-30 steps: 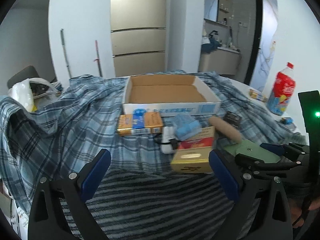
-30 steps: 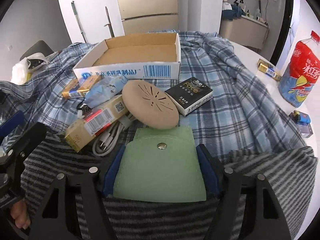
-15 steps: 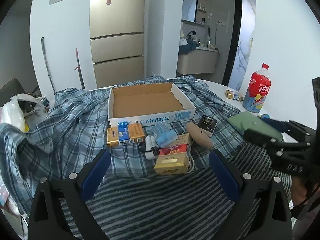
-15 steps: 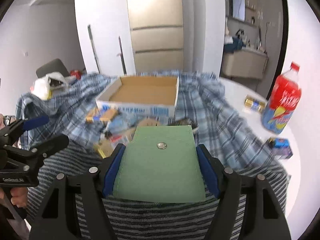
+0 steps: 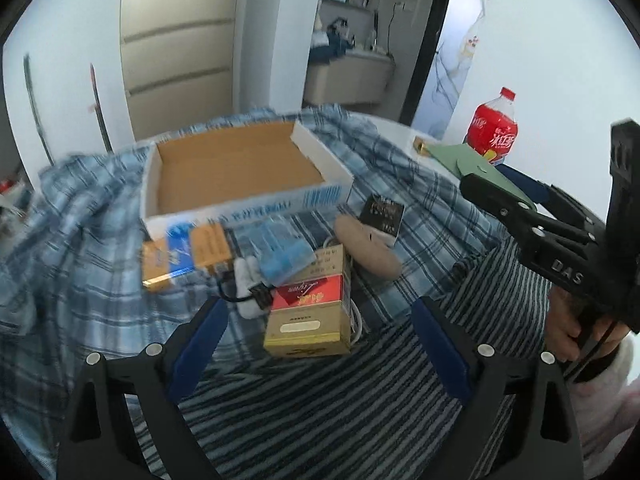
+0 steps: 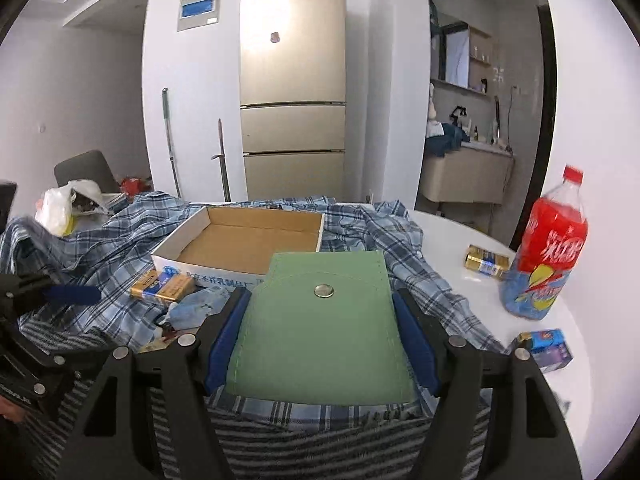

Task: Organize soft objects
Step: 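Lift the green wallet with the right gripper while the left gripper grasps the red-and-white cigarette pack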

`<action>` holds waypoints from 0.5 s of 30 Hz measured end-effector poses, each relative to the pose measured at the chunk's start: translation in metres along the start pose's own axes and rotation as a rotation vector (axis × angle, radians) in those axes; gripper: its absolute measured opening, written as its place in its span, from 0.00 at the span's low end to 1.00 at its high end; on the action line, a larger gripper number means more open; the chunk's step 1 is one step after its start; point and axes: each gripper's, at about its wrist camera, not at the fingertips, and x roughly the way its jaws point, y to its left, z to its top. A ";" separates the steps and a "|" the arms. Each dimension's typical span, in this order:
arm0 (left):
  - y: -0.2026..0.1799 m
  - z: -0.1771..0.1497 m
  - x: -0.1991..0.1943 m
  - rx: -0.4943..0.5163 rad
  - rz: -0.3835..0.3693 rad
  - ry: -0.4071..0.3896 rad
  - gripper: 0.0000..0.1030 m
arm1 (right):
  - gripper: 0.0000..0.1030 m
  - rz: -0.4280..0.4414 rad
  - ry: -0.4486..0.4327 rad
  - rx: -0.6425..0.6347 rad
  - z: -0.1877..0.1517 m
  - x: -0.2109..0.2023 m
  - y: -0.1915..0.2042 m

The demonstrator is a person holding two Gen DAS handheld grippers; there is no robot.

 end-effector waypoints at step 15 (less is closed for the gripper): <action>0.038 -0.007 0.062 -0.173 -0.155 0.167 0.66 | 0.69 0.066 0.034 0.076 -0.020 0.023 -0.015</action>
